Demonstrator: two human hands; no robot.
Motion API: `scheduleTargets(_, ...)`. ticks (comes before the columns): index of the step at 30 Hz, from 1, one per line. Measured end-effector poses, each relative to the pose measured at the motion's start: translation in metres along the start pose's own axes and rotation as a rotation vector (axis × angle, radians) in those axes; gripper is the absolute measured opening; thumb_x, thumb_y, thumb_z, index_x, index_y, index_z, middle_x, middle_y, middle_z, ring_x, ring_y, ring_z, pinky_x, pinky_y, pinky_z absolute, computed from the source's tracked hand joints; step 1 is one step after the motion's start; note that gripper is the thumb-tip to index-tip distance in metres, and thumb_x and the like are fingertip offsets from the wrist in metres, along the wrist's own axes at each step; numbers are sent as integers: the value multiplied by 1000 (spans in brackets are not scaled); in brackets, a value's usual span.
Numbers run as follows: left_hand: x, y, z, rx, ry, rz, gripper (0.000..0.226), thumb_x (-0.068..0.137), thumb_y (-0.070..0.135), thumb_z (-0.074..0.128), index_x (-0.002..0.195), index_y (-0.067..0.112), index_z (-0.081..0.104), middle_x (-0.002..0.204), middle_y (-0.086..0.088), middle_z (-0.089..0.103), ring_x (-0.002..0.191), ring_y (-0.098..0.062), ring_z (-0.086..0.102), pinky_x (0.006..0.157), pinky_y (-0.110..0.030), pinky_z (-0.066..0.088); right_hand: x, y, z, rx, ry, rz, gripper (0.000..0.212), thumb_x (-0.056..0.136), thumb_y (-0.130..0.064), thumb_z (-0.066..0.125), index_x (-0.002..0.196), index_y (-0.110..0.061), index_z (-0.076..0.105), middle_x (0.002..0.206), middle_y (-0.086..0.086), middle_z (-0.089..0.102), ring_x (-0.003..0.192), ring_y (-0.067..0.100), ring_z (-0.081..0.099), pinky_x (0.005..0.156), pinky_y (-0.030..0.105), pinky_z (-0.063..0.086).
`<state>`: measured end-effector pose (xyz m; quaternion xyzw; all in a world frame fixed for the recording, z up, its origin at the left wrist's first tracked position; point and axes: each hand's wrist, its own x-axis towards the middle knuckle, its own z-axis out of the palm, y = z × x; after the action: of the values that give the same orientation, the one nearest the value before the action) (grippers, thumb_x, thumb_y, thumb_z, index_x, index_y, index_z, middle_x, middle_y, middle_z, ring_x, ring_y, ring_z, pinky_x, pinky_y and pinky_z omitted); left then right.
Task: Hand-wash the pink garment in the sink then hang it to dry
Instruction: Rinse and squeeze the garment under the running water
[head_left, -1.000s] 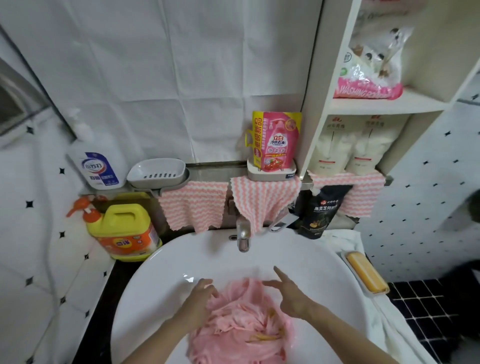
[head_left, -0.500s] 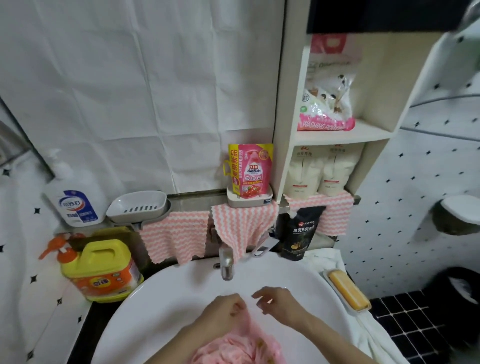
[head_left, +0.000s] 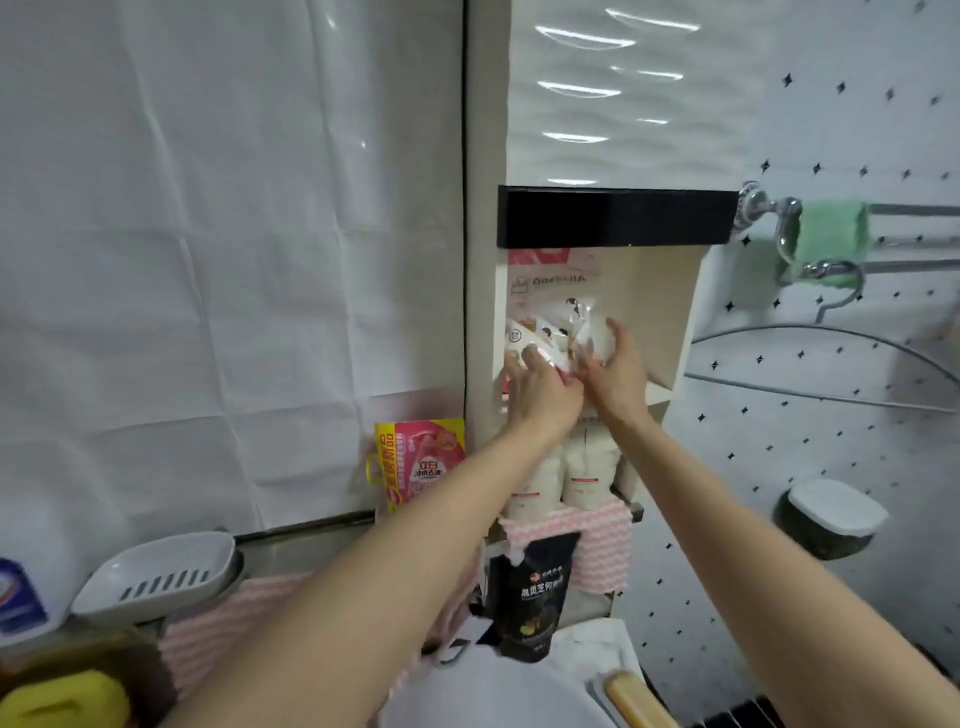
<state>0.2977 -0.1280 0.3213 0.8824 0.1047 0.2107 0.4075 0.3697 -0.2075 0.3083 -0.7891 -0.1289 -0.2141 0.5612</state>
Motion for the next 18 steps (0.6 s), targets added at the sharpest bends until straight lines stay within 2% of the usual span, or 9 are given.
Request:
scheduleTargets(2,7,0,4,3,-3,-129,68,93,27,50,143,0,15,149,-19,23,135,-36,27,106,-44,35,25,11,6,-25,-191,186,78,80,-35,72,142,-8,33,128,15,54,118,31,53,102,45,43)
scheduleTargets(3,7,-2,6,7,7,-147,71,92,27,50,144,-1,12,148,-19,23,133,-37,31,104,-43,38,29,13,7,-21,-273,241,75,72,-41,76,132,-8,44,114,12,61,107,29,60,96,48,48)
scheduleTargets(4,5,-3,8,8,6,-145,73,92,27,51,144,-1,10,147,-19,21,130,-37,35,101,-43,42,30,15,6,-24,-326,237,61,66,-45,79,112,-9,58,99,10,68,93,26,65,88,48,53)
scheduleTargets(6,-7,-3,9,16,-35,-108,75,92,27,52,146,2,7,149,-18,12,122,-38,45,93,-41,49,19,15,-7,8,-317,199,36,66,-39,83,76,-11,63,69,4,68,68,21,63,69,39,55)
scheduleTargets(8,-23,-6,9,71,-75,-23,75,94,29,50,148,6,4,152,-16,7,116,-35,52,92,-34,47,-1,14,-25,149,-286,145,20,73,-25,81,78,-13,66,63,-1,68,60,16,63,58,30,51)
scheduleTargets(11,-47,-15,-4,34,-61,126,64,96,31,48,147,13,13,147,-7,29,107,-23,57,80,-28,44,-45,10,-57,256,-144,81,14,80,-15,75,89,-23,67,81,3,71,69,14,69,60,30,55)
scheduleTargets(14,-71,-31,-22,-36,34,251,55,93,36,53,138,15,30,134,1,49,100,-15,59,83,-29,50,-93,17,-85,329,-127,161,19,80,-15,72,91,-27,62,84,4,70,66,17,68,52,30,53)
scheduleTargets(16,-82,-47,-32,-87,32,233,75,84,50,55,142,17,23,136,2,43,101,-12,56,86,-29,50,-131,26,-101,371,-210,252,32,68,-28,77,96,-18,62,77,7,67,52,14,62,42,26,48)
scheduleTargets(18,-95,-65,-35,-160,-200,64,101,68,63,53,147,21,6,144,1,35,116,-12,50,96,-30,43,-167,44,-105,357,-274,329,56,52,-43,85,92,-11,63,68,8,65,43,12,54,38,21,42)
